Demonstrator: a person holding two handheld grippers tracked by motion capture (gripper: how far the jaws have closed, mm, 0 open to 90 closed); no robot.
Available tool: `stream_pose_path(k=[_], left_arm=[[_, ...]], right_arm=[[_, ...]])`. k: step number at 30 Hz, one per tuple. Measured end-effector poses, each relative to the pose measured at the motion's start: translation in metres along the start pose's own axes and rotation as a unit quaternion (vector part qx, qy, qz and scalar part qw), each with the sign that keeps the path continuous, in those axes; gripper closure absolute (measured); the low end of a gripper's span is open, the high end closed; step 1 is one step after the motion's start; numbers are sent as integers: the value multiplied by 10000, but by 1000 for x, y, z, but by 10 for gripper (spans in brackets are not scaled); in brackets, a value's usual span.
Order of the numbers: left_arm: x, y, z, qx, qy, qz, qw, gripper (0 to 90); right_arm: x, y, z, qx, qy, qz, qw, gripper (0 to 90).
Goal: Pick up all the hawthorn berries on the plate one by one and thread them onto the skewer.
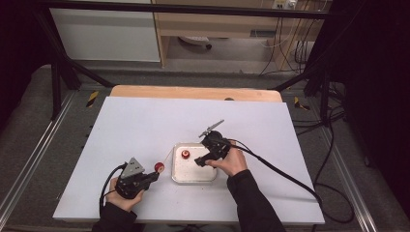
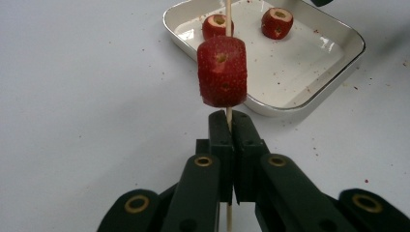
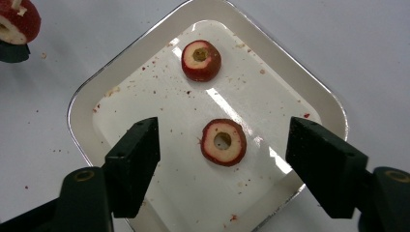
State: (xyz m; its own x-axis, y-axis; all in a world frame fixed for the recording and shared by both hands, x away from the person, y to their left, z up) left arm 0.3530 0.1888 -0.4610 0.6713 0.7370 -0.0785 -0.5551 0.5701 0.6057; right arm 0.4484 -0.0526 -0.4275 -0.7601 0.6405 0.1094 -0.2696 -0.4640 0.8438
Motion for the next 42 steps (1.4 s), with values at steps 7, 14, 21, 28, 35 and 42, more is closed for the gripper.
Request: stream_pose_path(k=[7, 14, 21, 28, 35, 42], left_arm=[[0, 0, 0, 9, 7, 5, 10000, 883], [0, -1, 0, 11, 3, 4, 10000, 883], [0, -1, 0, 15, -2, 5, 10000, 883], [0, -1, 0, 19, -17, -2, 10000, 883], [0, -1, 0, 22, -18, 4, 10000, 883], [0, -1, 0, 24, -31, 11, 10000, 883]], right_arm=[[-1, -13, 6, 343, -102, 125, 9993, 403], [-4, -21, 3, 628, -213, 109, 9977, 484], [-6, -24, 3, 729, -289, 129, 9968, 543], [-6, -27, 2, 782, -324, 129, 9963, 583], [-6, -29, 1, 794, -331, 123, 9962, 610], [-6, -29, 1, 815, -353, 124, 9960, 618]])
Point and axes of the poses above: each handheld gripper's, and its own axes: y roughly backward along the jaws, z roughly out of its top, x roughly to its left, the point moved 4 cm from there along -y, roughly forward along the jaws
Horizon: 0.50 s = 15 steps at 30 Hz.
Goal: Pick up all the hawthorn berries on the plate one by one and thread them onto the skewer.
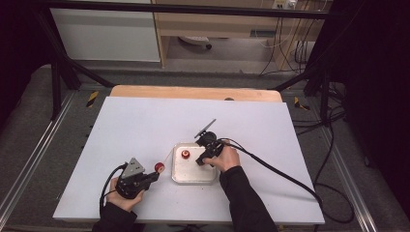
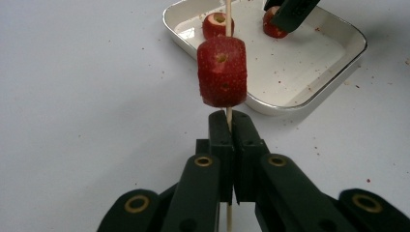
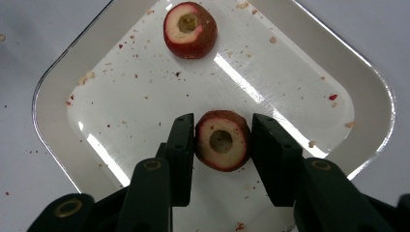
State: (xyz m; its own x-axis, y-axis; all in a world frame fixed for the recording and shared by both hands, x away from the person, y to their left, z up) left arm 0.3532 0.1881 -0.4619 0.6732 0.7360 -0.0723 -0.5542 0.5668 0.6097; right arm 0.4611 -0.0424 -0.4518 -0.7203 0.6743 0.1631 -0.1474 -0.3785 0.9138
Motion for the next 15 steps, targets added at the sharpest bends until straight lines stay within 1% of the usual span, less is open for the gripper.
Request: stream_pose_path(k=[1, 2, 4, 5, 9, 11, 15], left_arm=[[0, 0, 0, -5, -1, 2, 10000, 883], [0, 0, 0, -8, -1, 3, 10000, 883], [0, 0, 0, -17, 8, 6, 10000, 883], [0, 0, 0, -20, 10, 6, 10000, 883], [-1, 0, 0, -28, 7, 2, 10000, 883], [-1, 1, 1, -41, 8, 4, 10000, 883], [-1, 1, 1, -63, 13, 11, 10000, 883]], right_arm=[[0, 0, 0, -31, 10, -18, 10000, 619], [0, 1, 1, -57, -46, -11, 10000, 620], [0, 3, 1, -107, -62, 25, 9999, 620], [0, 5, 1, -131, -36, 25, 9999, 620], [1, 13, 2, -244, -73, 65, 9997, 621], [2, 18, 2, -314, -128, 104, 9994, 621], [4, 26, 1, -445, -117, 171, 9988, 621]])
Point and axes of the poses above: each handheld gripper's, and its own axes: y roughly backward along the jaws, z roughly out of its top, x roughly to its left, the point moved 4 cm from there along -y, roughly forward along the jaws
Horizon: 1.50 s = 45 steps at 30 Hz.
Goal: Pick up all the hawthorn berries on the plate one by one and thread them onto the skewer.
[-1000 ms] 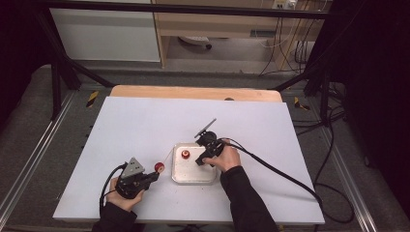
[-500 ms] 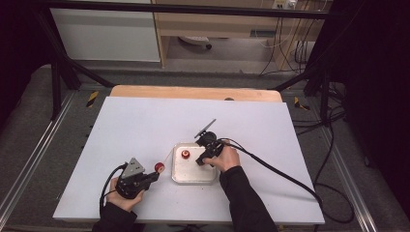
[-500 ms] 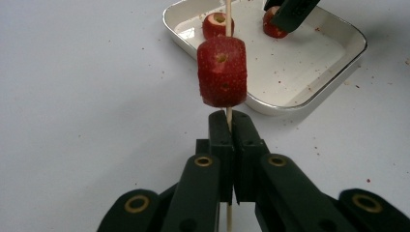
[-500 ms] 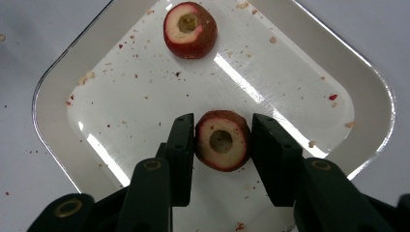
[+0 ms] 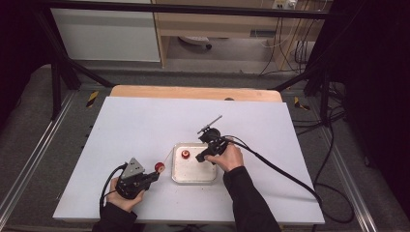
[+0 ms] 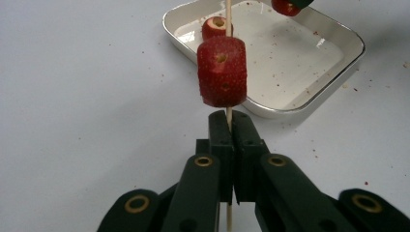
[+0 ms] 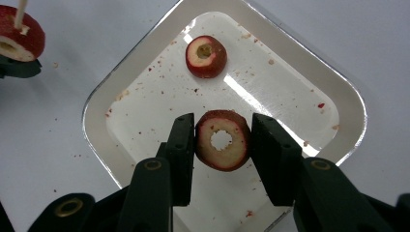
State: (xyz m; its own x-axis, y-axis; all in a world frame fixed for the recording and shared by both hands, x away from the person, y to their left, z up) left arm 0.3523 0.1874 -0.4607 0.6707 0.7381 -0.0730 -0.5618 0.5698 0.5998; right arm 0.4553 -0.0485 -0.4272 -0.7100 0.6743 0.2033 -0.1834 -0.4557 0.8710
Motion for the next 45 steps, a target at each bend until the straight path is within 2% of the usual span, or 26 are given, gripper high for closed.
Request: stream_pose_path(k=[7, 13, 17, 20, 22, 26, 32, 40, 41, 42, 44, 45], left_arm=[[0, 1, 1, -39, 0, 11, 10000, 883], [-1, 1, 1, -115, 66, 5, 9999, 883], [-2, 1, 2, -154, 97, 19, 9998, 883], [-2, 1, 2, -180, 142, 24, 9997, 883], [-3, 1, 2, -196, 192, 27, 9996, 883], [-5, 0, 3, -272, 325, 18, 9991, 883], [-9, -2, 6, -331, 364, 58, 9988, 883], [-20, -5, 18, -445, 444, 44, 9980, 883], [-22, -7, 19, -475, 483, 52, 9977, 883], [-23, -7, 20, -461, 478, 49, 9978, 883], [-26, -8, 24, -498, 507, 77, 9974, 883], [-27, -9, 26, -516, 527, 38, 9973, 883]], right_arm=[[5, 12, 0, -240, -21, 93, 9997, 622], [8, 21, -2, -677, -124, 247, 9973, 622], [7, 23, -6, -1007, -291, 437, 9935, 622], [5, 24, -9, -1260, -382, 482, 9901, 623], [5, 25, -11, -1450, -471, 549, 9868, 623], [3, 30, -15, -1893, -640, 687, 9774, 623], [2, 35, -22, -2485, -907, 900, 9602, 623], [-1, 37, -31, -3200, -1246, 1115, 9325, 623], [-2, 38, -31, -3373, -1308, 1124, 9255, 623], [-2, 38, -31, -3373, -1308, 1124, 9255, 623], [-2, 39, -31, -3519, -1358, 1146, 9190, 623], [-3, 41, -31, -3718, -1414, 1174, 9100, 623]])
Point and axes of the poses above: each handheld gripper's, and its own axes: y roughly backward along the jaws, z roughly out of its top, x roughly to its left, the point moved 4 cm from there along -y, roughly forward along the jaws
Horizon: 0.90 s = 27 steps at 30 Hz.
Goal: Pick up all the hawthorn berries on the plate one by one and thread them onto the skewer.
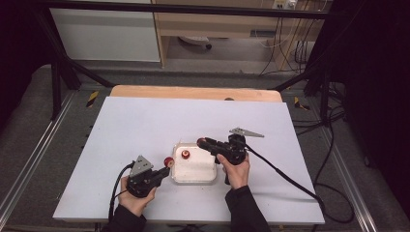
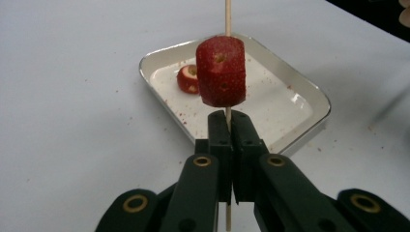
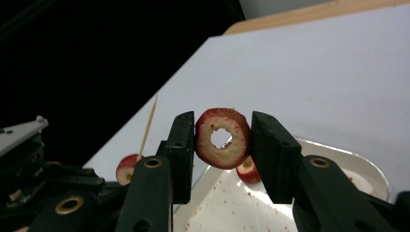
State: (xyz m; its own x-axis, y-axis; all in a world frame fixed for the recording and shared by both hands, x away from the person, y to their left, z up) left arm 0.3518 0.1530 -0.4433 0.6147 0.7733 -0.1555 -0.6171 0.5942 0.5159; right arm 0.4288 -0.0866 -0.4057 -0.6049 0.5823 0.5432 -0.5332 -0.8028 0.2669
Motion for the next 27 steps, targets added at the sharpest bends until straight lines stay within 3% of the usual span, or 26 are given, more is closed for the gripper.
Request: stream_pose_path(k=[7, 16, 27], left_arm=[[-11, -4, 12, -144, 19, -28, 9999, 882], [-25, -13, 15, -142, 40, -135, 9998, 882], [-39, -23, 16, -151, 37, -204, 9997, 882]], right_arm=[[3, 2, 5, -439, -99, 135, 9989, 623], [6, 6, 13, -912, -183, 173, 9955, 624], [6, 8, 21, -1223, -327, 230, 9917, 624]])
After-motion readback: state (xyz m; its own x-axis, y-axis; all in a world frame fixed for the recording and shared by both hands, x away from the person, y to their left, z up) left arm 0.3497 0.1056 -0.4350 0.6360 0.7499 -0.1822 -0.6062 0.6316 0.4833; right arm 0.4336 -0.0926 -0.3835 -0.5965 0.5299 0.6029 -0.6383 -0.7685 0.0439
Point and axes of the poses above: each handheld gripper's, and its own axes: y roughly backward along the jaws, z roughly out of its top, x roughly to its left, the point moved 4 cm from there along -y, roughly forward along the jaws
